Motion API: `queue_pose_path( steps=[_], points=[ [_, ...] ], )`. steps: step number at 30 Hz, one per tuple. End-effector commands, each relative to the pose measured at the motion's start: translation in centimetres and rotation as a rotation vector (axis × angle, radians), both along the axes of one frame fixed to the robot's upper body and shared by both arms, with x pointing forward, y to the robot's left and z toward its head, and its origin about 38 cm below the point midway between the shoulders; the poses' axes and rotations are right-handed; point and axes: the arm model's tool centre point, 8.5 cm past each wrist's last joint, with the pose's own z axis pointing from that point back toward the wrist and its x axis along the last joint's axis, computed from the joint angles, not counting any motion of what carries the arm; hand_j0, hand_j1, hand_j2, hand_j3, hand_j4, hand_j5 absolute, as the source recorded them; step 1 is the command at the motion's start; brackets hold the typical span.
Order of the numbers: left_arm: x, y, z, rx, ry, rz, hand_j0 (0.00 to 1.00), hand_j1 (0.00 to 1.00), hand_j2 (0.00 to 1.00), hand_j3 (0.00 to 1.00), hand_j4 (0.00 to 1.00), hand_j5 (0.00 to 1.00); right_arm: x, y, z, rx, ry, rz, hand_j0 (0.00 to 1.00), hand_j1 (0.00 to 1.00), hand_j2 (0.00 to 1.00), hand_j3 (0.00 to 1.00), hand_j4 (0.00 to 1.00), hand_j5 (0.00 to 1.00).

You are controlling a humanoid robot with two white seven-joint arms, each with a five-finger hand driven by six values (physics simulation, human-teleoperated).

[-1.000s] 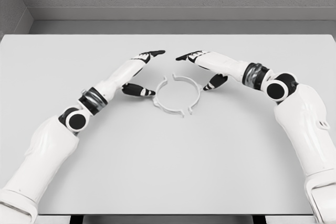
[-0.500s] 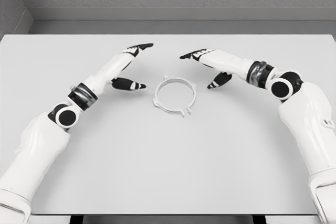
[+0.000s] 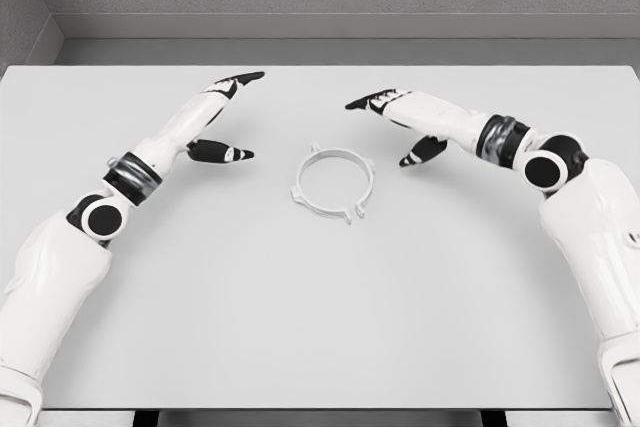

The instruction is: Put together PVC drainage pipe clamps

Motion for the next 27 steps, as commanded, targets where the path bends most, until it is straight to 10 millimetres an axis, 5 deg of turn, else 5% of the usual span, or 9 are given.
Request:
queue_pose_path(
  steps=[1, 27],
  points=[
    [0.0, 0.1, 0.1, -0.006, -0.001, 0.003, 1.0, 1.0, 1.0, 1.0, 1.0, 1.0, 0.0, 0.0, -0.2, 0.005, 0.006, -0.005, 1.0, 1.0, 1.0, 1.0, 1.0, 1.0],
    [-0.3, -0.1, -0.2, -0.005, 0.002, -0.004, 1.0, 1.0, 1.0, 1.0, 1.0, 1.0, 1.5, 3.2, -0.4, 0.025, 0.041, 0.018, 1.0, 1.0, 1.0, 1.0, 1.0, 1.0]
  ],
)
